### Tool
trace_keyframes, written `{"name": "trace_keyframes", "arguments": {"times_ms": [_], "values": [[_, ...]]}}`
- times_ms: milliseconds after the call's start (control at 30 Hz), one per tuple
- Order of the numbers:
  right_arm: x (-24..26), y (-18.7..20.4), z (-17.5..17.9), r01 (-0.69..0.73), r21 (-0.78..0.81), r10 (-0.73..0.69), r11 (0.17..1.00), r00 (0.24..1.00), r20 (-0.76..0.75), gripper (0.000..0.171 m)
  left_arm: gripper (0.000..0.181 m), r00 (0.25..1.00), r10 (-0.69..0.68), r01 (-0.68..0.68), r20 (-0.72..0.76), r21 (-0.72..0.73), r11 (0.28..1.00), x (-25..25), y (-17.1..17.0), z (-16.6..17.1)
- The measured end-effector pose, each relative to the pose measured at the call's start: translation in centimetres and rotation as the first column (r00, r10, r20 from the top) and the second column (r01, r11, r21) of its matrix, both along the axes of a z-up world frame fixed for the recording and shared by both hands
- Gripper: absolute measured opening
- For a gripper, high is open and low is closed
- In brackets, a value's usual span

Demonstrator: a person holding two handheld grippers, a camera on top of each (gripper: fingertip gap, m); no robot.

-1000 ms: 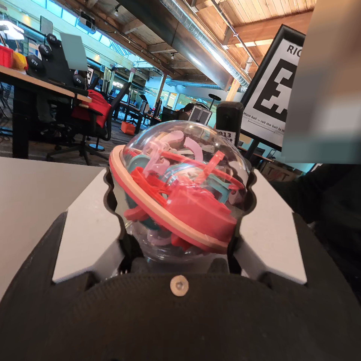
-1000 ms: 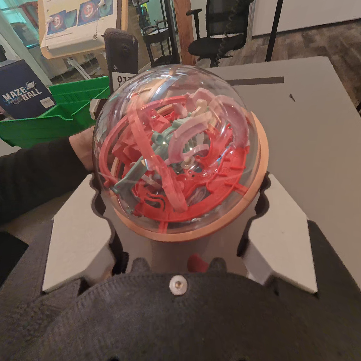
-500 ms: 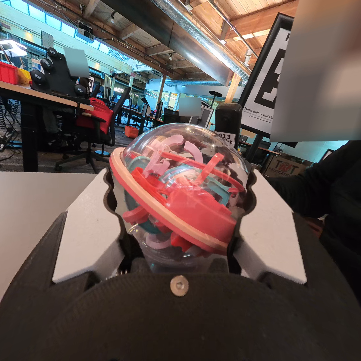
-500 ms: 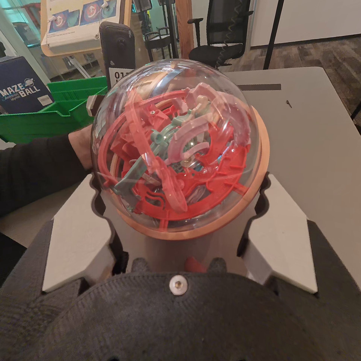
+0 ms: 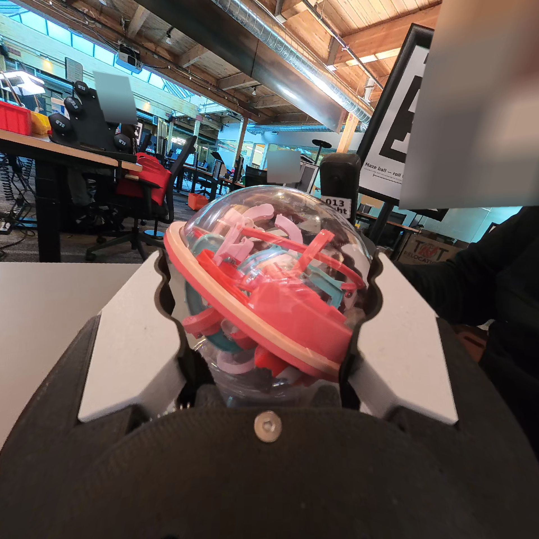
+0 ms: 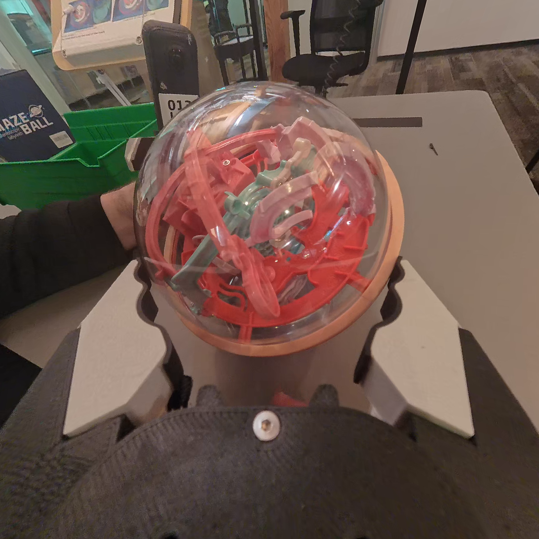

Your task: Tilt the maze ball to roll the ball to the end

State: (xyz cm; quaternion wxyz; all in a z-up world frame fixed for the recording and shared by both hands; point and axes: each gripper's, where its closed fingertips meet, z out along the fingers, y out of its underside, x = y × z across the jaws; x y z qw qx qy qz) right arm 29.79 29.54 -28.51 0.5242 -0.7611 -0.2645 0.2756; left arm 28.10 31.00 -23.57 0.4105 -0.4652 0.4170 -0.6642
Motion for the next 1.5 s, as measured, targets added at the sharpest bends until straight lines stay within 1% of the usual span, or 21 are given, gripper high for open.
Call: {"name": "trace_keyframes", "arguments": {"times_ms": [233, 333, 500, 667, 767, 1200, 1333, 1467, 1500], "values": [[0.1, 0.0, 0.1, -0.020, -0.018, 0.020, 1.000, 1.000, 0.001, 0.156, 0.131, 1.000, 0.005, -0.005, -0.005, 0.006, 1.000, 0.0, 0.1, 0.0], [0.1, 0.2, 0.6, -0.035, -0.048, 0.033, 0.998, 0.999, -0.043, 0.155, 0.131, 1.000, -0.005, 0.005, -0.018, -0.012, 1.000, 0.0, 0.2, -0.1], [0.3, 0.6, 0.1, -0.081, -0.053, 0.082, 0.995, 0.996, 0.019, 0.156, 0.130, 1.000, -0.015, 0.015, -0.026, -0.022, 1.000, 0.2, 0.7, -0.1], [0.5, 0.6, -0.2, -0.088, -0.021, 0.089, 0.996, 0.994, 0.070, 0.155, 0.129, 1.000, -0.016, 0.016, -0.018, 0.028, 0.999, 0.2, 0.6, 0.0], [0.5, 0.5, -0.4, -0.086, -0.008, 0.086, 0.996, 0.994, 0.066, 0.155, 0.129, 1.000, -0.009, 0.010, -0.010, 0.065, 0.998, 0.3, 0.4, 0.2], [0.5, 0.6, -0.4, -0.086, 0.017, 0.085, 0.996, 0.993, 0.078, 0.155, 0.129, 1.000, -0.006, 0.006, 0.008, 0.086, 0.996, 0.3, 0.4, 0.3], [0.5, 0.5, -0.4, -0.079, -0.005, 0.079, 0.997, 0.994, 0.078, 0.155, 0.129, 1.000, -0.009, 0.009, -0.002, 0.073, 0.997, 0.4, 0.5, 0.2], [0.7, 0.5, -0.3, -0.063, -0.067, 0.067, 0.996, 0.996, 0.052, 0.153, 0.130, 0.999, -0.010, 0.010, -0.038, 0.016, 1.000, 0.2, 0.9, 0.1], [0.8, 0.6, -0.3, -0.050, -0.080, 0.055, 0.996, 0.997, 0.060, 0.150, 0.135, 0.999, -0.005, 0.005, -0.052, -0.003, 1.000, 0.1, 1.1, 0.0]]}}
